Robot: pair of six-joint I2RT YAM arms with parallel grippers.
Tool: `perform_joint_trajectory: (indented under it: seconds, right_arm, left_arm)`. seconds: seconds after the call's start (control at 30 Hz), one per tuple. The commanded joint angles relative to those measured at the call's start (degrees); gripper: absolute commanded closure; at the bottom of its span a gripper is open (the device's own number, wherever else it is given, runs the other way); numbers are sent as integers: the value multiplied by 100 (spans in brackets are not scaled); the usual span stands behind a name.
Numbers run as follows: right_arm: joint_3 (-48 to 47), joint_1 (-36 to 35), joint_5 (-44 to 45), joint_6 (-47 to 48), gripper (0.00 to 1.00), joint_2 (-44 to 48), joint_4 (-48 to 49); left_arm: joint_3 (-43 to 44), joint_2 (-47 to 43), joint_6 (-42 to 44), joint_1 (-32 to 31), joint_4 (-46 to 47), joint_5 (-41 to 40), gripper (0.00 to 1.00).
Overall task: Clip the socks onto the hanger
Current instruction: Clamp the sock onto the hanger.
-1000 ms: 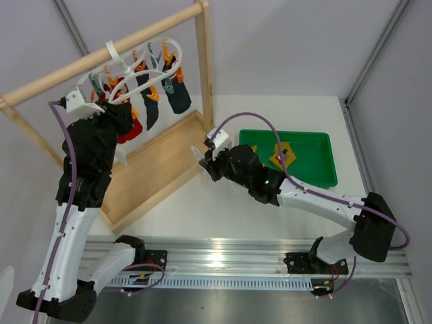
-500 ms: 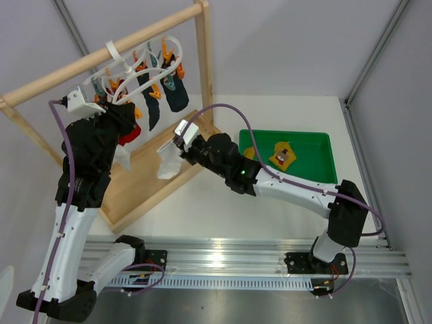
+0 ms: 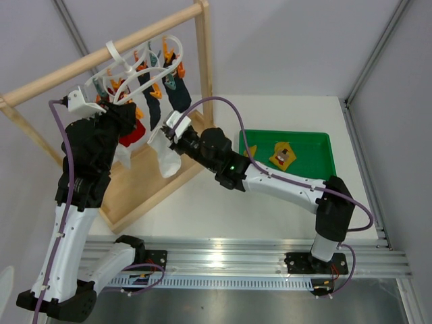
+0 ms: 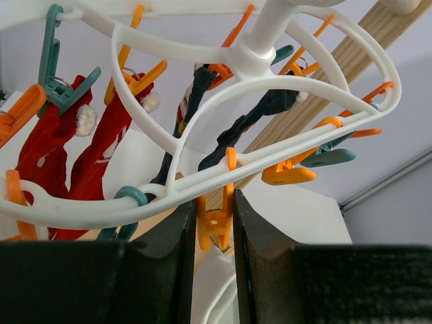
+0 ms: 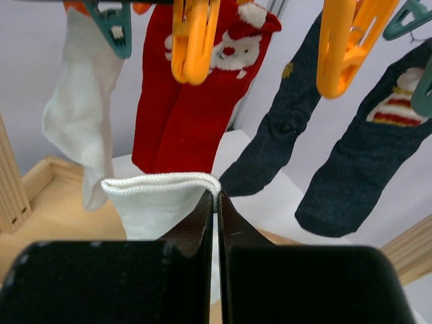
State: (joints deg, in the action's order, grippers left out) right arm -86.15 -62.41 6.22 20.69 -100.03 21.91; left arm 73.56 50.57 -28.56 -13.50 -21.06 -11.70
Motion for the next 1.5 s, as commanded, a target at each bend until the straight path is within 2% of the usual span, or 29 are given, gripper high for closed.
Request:
perform_joint_trajectory:
  seconds: [0.0,0.57,0.9,1.47]
  right_arm:
    - [-507,10,55,76,100,-174,419]
    - [-1369,238,-401,-258,100,-641,200]
    - [-1641,344,-788,-487,100,-737,24]
    - [-1994,388,-929,-557,100,-957,-196]
  left_arm:
    - [62,41,-80,-48,-381,283,99]
    - [-96,-12,-62,-48,-285,406,99]
    - [-140,32,-27,-48,-267,423,99]
    - [-193,6,25,-48,-197,520,99]
